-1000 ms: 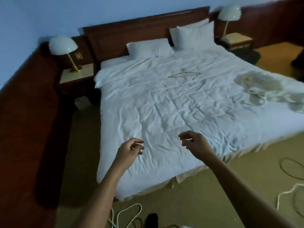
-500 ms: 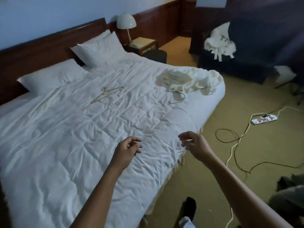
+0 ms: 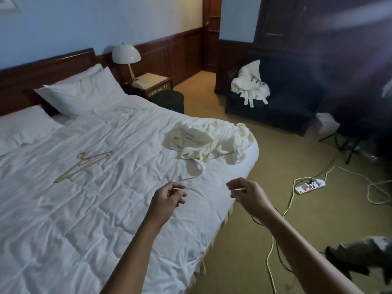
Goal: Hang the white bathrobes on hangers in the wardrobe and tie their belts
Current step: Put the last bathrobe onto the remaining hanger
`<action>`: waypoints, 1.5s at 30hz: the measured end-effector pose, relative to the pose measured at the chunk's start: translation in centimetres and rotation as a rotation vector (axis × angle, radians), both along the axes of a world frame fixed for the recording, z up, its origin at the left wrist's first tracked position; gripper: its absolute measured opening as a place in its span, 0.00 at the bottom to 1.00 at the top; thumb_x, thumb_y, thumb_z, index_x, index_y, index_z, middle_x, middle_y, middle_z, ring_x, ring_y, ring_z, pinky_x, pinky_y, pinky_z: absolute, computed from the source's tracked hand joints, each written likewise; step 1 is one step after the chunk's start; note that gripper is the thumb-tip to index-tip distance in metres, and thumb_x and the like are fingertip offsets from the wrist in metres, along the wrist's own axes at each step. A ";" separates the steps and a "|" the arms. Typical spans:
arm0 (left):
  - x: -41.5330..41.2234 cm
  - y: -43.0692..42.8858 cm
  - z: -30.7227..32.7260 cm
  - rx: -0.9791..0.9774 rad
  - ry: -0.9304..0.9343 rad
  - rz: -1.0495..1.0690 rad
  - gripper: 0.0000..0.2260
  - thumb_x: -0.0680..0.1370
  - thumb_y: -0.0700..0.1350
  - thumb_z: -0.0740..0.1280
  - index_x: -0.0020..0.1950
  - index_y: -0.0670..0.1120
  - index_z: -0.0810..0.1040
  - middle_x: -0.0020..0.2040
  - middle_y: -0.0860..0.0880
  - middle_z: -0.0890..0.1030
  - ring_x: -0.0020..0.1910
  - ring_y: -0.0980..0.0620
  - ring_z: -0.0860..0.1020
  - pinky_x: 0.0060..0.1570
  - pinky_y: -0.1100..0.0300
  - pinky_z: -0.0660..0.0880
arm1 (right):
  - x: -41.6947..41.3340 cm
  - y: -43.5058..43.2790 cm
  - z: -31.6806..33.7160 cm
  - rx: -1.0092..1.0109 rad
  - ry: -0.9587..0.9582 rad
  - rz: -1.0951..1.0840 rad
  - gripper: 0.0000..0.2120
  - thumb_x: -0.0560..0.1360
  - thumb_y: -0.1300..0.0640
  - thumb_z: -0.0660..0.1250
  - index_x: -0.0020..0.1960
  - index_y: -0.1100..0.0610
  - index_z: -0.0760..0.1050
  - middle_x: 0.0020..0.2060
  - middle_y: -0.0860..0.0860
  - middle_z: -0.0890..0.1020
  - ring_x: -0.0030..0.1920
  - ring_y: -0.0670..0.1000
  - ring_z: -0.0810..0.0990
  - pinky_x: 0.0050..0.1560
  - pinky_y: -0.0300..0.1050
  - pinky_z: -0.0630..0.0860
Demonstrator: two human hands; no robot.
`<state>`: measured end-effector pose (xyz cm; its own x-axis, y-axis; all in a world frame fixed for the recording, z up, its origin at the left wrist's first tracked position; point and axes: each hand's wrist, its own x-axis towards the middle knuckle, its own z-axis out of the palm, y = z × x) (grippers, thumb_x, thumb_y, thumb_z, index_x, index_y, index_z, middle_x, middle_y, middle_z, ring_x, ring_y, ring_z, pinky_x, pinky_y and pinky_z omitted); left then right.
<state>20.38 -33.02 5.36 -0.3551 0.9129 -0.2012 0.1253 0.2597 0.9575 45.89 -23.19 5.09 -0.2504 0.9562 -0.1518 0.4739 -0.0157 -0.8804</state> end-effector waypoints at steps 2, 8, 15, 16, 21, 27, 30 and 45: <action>0.1 3.9 0.1 0.011 0.000 -0.010 0.07 0.82 0.39 0.66 0.54 0.47 0.83 0.46 0.47 0.87 0.44 0.48 0.85 0.49 0.54 0.79 | 0.1 3.1 0.1 0.008 -0.010 -0.012 0.15 0.75 0.65 0.67 0.48 0.45 0.83 0.46 0.44 0.86 0.42 0.44 0.85 0.49 0.53 0.82; -1.1 15.1 0.5 0.031 0.008 -0.050 0.07 0.80 0.39 0.66 0.54 0.47 0.83 0.46 0.47 0.87 0.41 0.51 0.85 0.49 0.55 0.79 | -0.6 13.0 -0.4 0.005 0.002 -0.040 0.15 0.74 0.64 0.68 0.48 0.44 0.84 0.46 0.41 0.86 0.44 0.44 0.85 0.52 0.53 0.83; -3.5 28.6 1.4 0.022 0.019 -0.105 0.06 0.80 0.38 0.67 0.54 0.45 0.82 0.46 0.46 0.87 0.40 0.52 0.84 0.46 0.59 0.79 | -1.8 24.4 -0.1 0.023 -0.008 -0.092 0.14 0.74 0.64 0.68 0.49 0.45 0.83 0.45 0.39 0.86 0.45 0.44 0.85 0.51 0.50 0.83; -3.6 30.1 1.4 0.018 0.017 -0.108 0.06 0.81 0.38 0.67 0.54 0.44 0.82 0.46 0.45 0.87 0.40 0.52 0.84 0.43 0.63 0.79 | -1.8 25.9 -0.3 0.020 -0.017 -0.094 0.14 0.74 0.64 0.68 0.49 0.45 0.83 0.45 0.39 0.86 0.44 0.43 0.85 0.51 0.49 0.83; -3.9 37.3 -0.5 -0.027 0.010 -0.103 0.07 0.80 0.36 0.66 0.54 0.44 0.82 0.46 0.44 0.86 0.41 0.49 0.83 0.40 0.62 0.80 | -1.9 33.9 -2.2 -0.006 -0.039 -0.082 0.15 0.75 0.65 0.68 0.48 0.44 0.83 0.46 0.41 0.86 0.44 0.42 0.84 0.44 0.38 0.79; -3.6 46.0 -4.4 -0.126 0.031 -0.025 0.07 0.80 0.38 0.66 0.54 0.47 0.82 0.46 0.47 0.86 0.42 0.49 0.84 0.40 0.62 0.79 | -2.1 46.0 -7.0 -0.072 -0.121 0.044 0.15 0.77 0.63 0.66 0.48 0.43 0.82 0.47 0.40 0.85 0.45 0.40 0.83 0.44 0.36 0.77; -3.0 49.8 -6.2 -0.216 0.007 0.032 0.07 0.81 0.37 0.66 0.54 0.45 0.82 0.47 0.44 0.86 0.41 0.49 0.82 0.35 0.64 0.78 | -2.3 52.0 -10.2 -0.137 -0.204 0.114 0.15 0.78 0.62 0.64 0.51 0.43 0.80 0.51 0.40 0.83 0.50 0.40 0.82 0.43 0.30 0.72; -2.0 59.4 -18.4 -0.563 0.046 0.137 0.12 0.78 0.35 0.65 0.49 0.50 0.83 0.42 0.51 0.86 0.38 0.53 0.84 0.43 0.62 0.77 | -6.1 69.8 -29.3 -0.291 -0.895 0.427 0.56 0.65 0.40 0.80 0.80 0.42 0.47 0.80 0.55 0.43 0.78 0.66 0.53 0.68 0.72 0.64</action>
<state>18.43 26.40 -12.99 -0.4823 0.6149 -0.6239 0.0927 0.7441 0.6616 39.77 46.65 -24.20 -0.2417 0.7105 -0.6608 0.9697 0.1515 -0.1917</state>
